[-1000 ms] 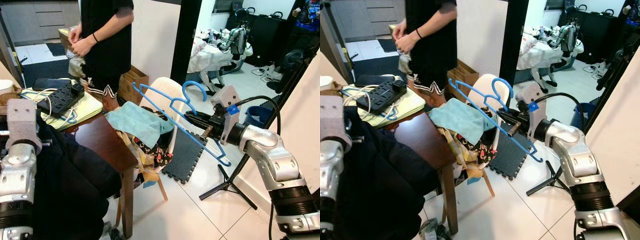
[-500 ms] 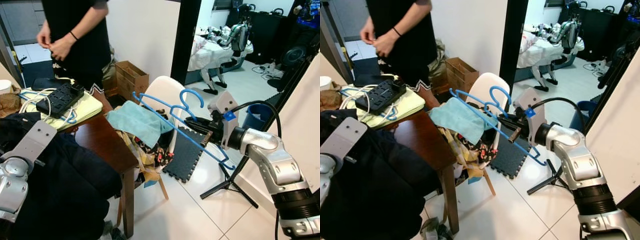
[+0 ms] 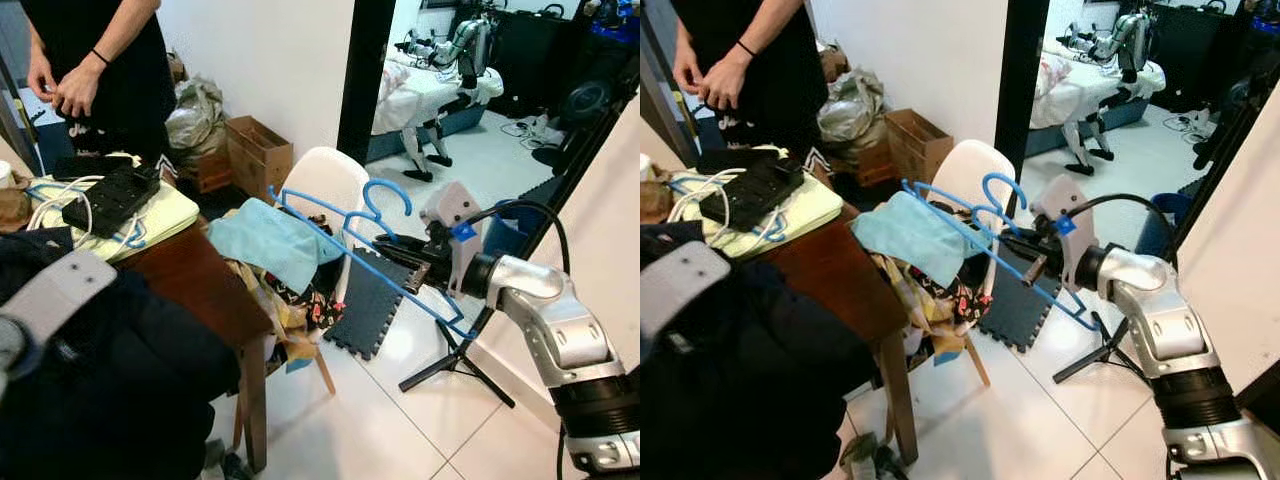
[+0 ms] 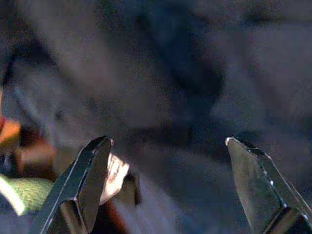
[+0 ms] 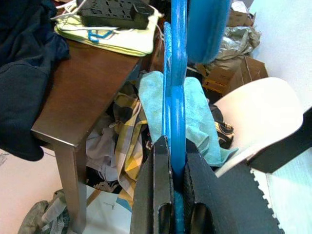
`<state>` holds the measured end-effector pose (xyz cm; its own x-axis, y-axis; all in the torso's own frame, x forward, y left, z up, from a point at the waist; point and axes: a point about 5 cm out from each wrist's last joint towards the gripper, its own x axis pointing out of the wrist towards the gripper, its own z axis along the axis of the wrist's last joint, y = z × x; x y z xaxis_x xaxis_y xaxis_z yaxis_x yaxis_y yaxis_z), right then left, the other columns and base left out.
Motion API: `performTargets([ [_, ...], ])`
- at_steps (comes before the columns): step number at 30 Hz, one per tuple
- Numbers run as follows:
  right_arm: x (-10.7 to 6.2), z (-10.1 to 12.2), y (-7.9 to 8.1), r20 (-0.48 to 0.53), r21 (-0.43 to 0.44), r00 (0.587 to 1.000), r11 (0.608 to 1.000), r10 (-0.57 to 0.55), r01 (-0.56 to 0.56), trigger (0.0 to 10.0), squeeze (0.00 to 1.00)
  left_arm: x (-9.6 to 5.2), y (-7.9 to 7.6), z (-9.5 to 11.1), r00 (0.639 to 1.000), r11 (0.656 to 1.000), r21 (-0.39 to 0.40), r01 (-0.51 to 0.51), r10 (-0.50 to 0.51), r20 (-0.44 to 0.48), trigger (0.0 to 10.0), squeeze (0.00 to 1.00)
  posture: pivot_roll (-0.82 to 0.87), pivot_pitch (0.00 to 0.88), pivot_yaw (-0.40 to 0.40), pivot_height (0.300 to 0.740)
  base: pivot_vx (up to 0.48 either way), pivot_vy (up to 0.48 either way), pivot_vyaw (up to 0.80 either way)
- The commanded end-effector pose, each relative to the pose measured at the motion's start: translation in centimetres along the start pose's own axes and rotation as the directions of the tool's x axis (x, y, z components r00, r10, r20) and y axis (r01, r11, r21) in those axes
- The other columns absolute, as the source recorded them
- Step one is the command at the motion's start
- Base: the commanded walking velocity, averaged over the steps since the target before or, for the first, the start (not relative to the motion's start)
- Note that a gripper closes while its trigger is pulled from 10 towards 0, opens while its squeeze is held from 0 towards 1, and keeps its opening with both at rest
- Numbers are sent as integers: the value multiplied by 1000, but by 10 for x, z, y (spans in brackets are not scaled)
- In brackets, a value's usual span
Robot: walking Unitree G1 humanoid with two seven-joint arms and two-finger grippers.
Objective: Hang hanger
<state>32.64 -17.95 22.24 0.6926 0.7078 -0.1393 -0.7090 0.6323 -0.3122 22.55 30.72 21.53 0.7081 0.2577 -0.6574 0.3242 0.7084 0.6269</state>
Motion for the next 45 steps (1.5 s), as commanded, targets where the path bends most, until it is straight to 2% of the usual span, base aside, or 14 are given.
performTargets([
  [1,-1,2,-2,10,-10,1000,1000,-2,2,10000,0,-7,-4,-5,997,997,32,63,-62,-50,10000,0,-58,0,-37,740,0,0,0],
  [6,-1,3,-4,15,-11,1000,1000,-1,2,10000,0,-20,1,-10,990,994,93,55,-42,-135,10000,0,-53,0,-36,740,0,0,0],
  [11,-2,2,-6,12,-14,1000,1000,-1,1,10000,0,-30,34,-1,976,976,105,-188,198,-95,10000,0,-44,0,-46,740,0,0,0],
  [13,-1,3,-8,19,-10,1000,1000,-9,9,10000,0,-37,60,9,911,910,68,-409,411,-14,10000,0,-38,0,-49,740,0,0,0],
  [18,0,3,-9,33,-1,999,1000,-19,19,10000,0,-40,66,16,878,879,10,-478,477,36,10000,0,-38,0,-49,740,0,0,0],
  [20,3,5,-10,64,30,997,998,-48,46,10000,0,-49,79,41,700,741,-189,-644,671,244,10000,0,-26,0,-48,740,0,0,0],
  [22,7,5,-10,80,49,995,997,-64,61,10000,0,-53,81,55,575,657,-397,-641,753,320,10000,0,-20,0,-55,740,0,0,0],
  [24,9,6,-10,84,57,994,996,-69,64,10000,0,-51,78,60,546,638,-516,-572,765,341,10000,0,-20,0,-55,740,0,0,0],
  [28,16,15,-13,159,150,975,980,-155,131,10000,0,-30,50,68,577,584,-749,-313,743,339,10000,0,-38,0,-46,740,0,0,0],
  [33,24,19,-4,192,231,964,963,-185,139,10000,0,-12,11,75,644,588,-791,-169,674,363,10000,0,-50,0,-43,740,0,0,0],
  [34,28,20,5,202,263,960,955,-194,138,10000,0,-4,-14,79,674,593,-799,-102,632,382,10000,0,-53,0,-41,740,0,0,0],
  [36,33,19,18,209,329,947,930,-243,165,10000,0,0,-56,84,693,639,-769,-12,560,454,10000,0,-63,0,-39,740,0,0,0],
  [41,30,9,28,166,350,914,889,-370,297,10000,0,-14,-102,96,648,765,-638,86,443,619,10000,0,-60,0,-45,740,0,0,0],
  [45,13,0,19,120,359,863,832,-491,423,10000,0,-25,-117,97,604,812,-569,128,391,695,10000,0,-62,0,-43,740,0,0,0],
])
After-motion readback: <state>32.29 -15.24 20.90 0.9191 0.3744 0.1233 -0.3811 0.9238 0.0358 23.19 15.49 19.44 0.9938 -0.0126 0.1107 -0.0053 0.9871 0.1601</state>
